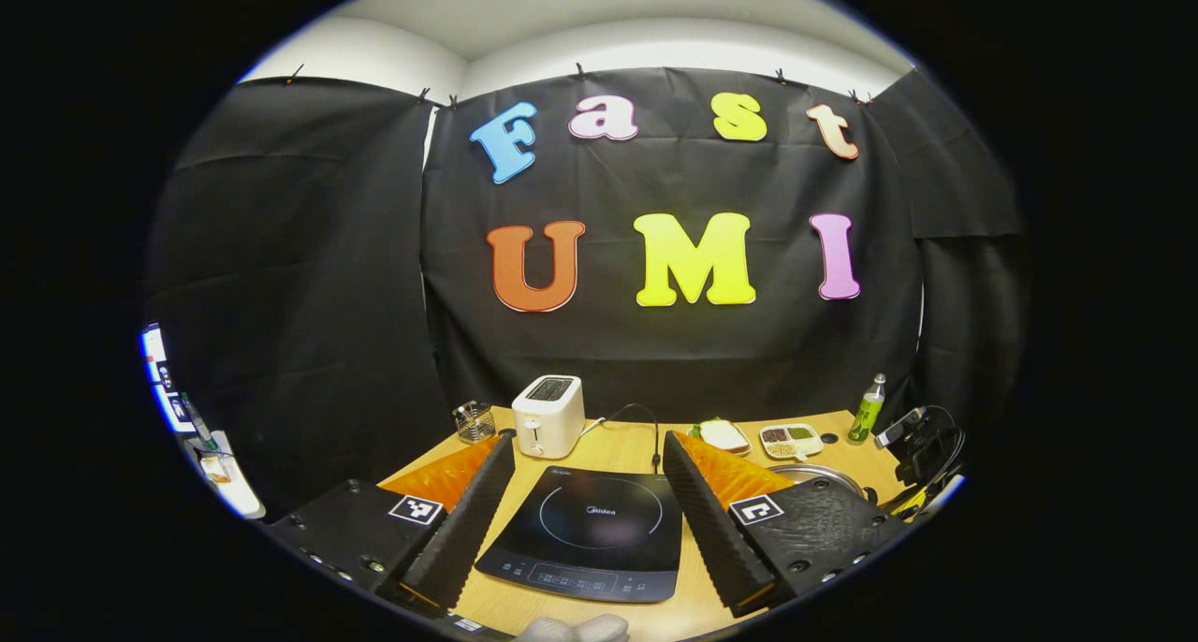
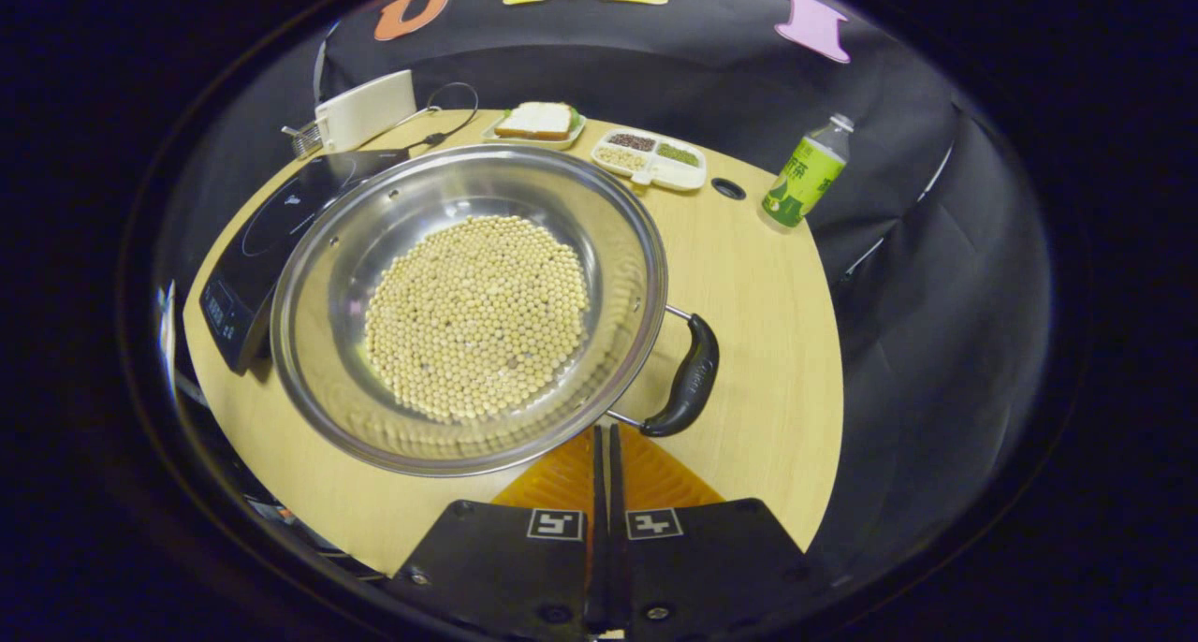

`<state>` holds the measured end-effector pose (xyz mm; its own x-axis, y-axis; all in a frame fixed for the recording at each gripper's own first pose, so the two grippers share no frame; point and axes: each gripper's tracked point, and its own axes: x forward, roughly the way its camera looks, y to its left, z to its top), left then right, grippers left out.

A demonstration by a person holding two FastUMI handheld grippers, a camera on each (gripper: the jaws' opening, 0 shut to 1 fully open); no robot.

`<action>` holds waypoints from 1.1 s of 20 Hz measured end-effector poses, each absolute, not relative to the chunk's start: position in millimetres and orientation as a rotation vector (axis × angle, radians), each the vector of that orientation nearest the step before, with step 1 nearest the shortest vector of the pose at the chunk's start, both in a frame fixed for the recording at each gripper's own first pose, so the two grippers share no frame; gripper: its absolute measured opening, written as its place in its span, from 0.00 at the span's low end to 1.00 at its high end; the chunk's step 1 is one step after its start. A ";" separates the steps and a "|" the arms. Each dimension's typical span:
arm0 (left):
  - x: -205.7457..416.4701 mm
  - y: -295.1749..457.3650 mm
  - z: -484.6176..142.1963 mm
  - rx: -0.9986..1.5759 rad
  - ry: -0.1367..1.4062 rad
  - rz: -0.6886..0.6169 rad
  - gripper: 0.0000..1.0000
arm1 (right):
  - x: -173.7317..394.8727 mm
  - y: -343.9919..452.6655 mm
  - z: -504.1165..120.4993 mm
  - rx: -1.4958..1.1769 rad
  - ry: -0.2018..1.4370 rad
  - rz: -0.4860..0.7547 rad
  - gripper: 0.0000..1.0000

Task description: First push the handle of the pot to place it horizontally, then grasp the pot with both hands and set it on the induction cooktop.

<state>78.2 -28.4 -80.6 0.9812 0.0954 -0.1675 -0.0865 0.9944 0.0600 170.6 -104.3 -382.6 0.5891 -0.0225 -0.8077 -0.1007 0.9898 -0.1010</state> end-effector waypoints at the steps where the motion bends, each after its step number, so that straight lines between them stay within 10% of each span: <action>1: 79.4 -31.9 -82.6 0.054 0.176 0.095 0.95 | 174.8 -109.0 -383.2 -0.152 0.940 0.052 0.00; 16: 101.8 -66.8 -106.8 0.059 0.206 0.110 0.95 | 191.7 -147.4 -367.2 -0.120 0.866 0.066 0.06; 19: 112.3 -74.3 -118.5 0.062 0.211 0.067 0.95 | 177.3 -160.1 -356.1 -0.105 0.827 0.046 0.29; 22: 124.4 -91.3 -136.3 0.065 0.240 -0.013 0.95 | 163.2 -172.5 -335.0 -0.059 0.773 0.006 0.80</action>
